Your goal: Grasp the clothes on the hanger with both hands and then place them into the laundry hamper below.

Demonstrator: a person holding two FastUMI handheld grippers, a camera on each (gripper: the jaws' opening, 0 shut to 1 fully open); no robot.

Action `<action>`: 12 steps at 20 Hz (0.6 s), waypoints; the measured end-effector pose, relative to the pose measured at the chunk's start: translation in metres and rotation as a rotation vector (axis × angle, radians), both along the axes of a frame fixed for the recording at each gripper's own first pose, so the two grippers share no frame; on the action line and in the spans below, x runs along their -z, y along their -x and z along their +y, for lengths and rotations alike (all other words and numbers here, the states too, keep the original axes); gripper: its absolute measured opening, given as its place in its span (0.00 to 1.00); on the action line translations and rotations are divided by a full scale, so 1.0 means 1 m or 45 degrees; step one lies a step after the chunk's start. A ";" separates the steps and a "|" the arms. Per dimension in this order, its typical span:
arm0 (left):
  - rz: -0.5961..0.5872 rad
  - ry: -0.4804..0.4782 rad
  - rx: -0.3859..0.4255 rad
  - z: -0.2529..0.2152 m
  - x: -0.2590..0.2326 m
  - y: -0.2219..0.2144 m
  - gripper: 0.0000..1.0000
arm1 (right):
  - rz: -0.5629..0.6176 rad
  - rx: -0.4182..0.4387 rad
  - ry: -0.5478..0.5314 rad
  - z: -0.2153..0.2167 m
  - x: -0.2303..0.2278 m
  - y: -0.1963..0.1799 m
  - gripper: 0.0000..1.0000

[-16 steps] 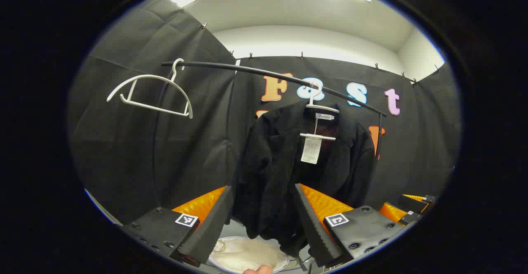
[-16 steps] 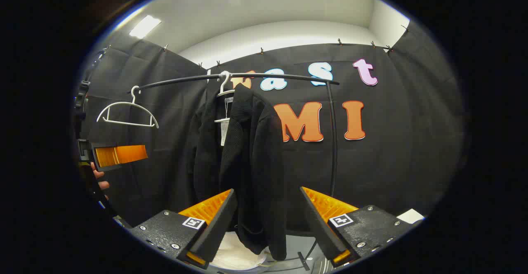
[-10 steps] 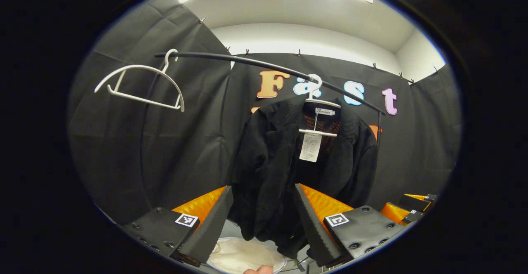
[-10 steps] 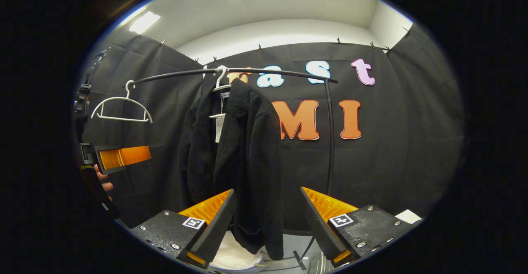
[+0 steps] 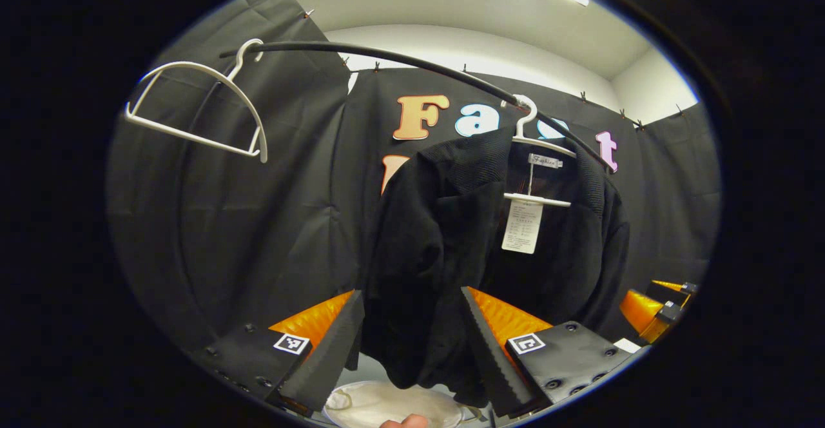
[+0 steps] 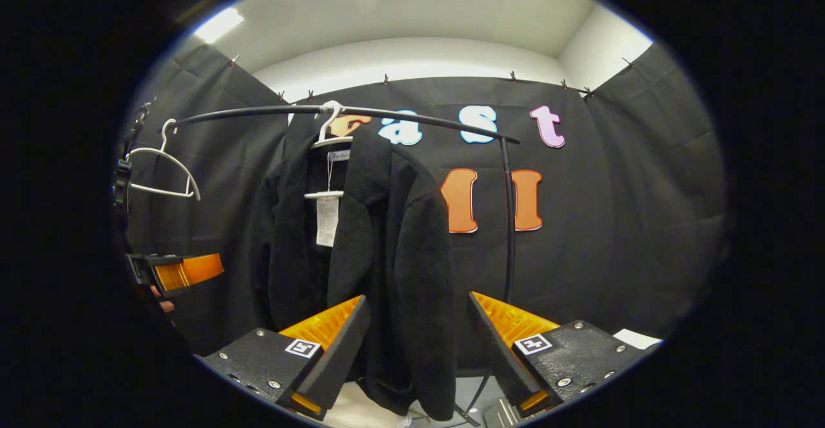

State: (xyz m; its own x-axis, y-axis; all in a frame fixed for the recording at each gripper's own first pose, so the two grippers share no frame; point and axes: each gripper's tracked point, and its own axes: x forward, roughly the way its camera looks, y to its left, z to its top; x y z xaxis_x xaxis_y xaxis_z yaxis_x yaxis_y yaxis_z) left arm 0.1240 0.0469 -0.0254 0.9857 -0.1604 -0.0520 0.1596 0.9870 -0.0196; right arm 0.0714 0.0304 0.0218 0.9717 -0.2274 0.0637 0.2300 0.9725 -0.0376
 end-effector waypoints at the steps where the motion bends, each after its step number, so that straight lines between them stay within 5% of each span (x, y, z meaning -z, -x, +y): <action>1: 0.000 -0.010 0.024 0.001 0.000 -0.007 0.96 | -0.005 0.028 0.007 0.002 -0.002 0.000 0.94; 4: 0.009 -0.043 0.107 -0.003 0.003 -0.015 0.92 | 0.005 0.059 0.007 0.017 -0.005 -0.003 0.99; 7: 0.006 -0.066 0.163 -0.011 0.007 -0.011 0.92 | 0.034 0.020 0.030 0.034 -0.002 -0.002 0.93; 9: 0.006 -0.043 0.163 -0.011 0.007 -0.004 0.92 | 0.043 -0.032 0.023 0.047 -0.002 -0.006 0.89; 10: 0.014 -0.034 0.151 -0.010 0.007 0.000 1.00 | 0.061 -0.069 0.001 0.055 0.002 -0.008 0.93; 12: 0.012 -0.029 0.126 -0.004 0.002 0.008 0.95 | 0.062 -0.130 -0.033 0.066 0.003 -0.014 0.93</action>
